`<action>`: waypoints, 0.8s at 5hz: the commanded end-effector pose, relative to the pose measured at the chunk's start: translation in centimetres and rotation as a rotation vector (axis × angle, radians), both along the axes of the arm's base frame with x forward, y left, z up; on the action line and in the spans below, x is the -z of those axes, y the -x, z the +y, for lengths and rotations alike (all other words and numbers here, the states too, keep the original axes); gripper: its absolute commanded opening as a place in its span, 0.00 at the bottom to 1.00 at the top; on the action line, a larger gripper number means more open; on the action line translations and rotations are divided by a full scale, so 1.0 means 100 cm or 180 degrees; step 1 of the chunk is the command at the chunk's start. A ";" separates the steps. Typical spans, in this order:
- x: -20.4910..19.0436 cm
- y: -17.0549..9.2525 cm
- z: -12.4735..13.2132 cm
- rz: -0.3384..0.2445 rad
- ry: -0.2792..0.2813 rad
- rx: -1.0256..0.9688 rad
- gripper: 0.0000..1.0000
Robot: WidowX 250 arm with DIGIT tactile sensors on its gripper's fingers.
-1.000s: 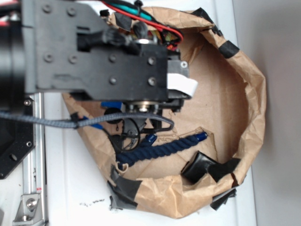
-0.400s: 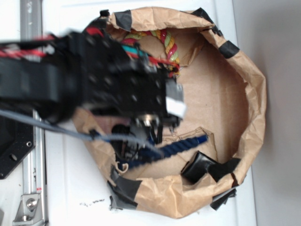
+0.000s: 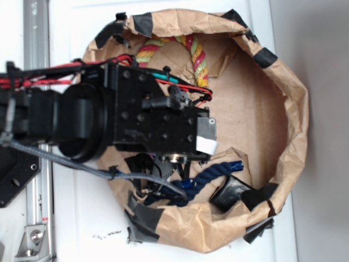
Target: Grab the blue sponge.
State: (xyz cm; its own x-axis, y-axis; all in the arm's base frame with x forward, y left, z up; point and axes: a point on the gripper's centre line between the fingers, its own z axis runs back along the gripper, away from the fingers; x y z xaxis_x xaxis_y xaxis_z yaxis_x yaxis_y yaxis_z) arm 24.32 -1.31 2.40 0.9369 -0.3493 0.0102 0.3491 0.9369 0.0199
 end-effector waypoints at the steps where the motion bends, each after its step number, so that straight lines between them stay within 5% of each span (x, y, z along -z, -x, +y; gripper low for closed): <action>1: -0.004 0.019 0.016 -0.0052 0.0011 -0.0008 1.00; 3: -0.007 0.058 0.036 0.0088 -0.0111 -0.0048 1.00; 4: -0.008 0.054 0.034 0.0111 -0.0173 -0.0023 1.00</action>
